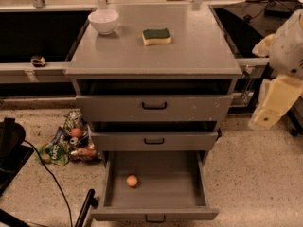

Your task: Pick orange from bottom drawer and place on counter

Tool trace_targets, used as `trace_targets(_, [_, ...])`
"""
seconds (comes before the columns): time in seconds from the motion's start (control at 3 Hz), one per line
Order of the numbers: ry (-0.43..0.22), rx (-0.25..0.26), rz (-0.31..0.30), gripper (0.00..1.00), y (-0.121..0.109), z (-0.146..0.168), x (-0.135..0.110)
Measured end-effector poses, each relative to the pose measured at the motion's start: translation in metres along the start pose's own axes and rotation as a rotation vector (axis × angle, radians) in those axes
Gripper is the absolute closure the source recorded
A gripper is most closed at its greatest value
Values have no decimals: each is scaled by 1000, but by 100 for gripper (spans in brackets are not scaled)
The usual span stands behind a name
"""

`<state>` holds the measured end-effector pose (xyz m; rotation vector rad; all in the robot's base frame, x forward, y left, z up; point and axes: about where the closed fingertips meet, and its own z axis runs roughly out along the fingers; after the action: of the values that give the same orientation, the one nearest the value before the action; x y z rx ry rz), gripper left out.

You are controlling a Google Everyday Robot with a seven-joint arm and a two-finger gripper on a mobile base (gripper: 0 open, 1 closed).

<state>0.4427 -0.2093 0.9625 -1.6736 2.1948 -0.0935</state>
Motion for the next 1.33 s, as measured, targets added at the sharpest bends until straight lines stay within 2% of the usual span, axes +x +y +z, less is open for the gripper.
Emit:
trace_targets(0.33, [-91,-15,39,0,16,51,-5])
trace_targets(0.67, [-196,-44,65,0,28,103,-22])
trace_targets(1.0, [-196,-45,65,0,28,103,-22])
trace_targets(1.33, [-184,-57,31,0,37,127,-26])
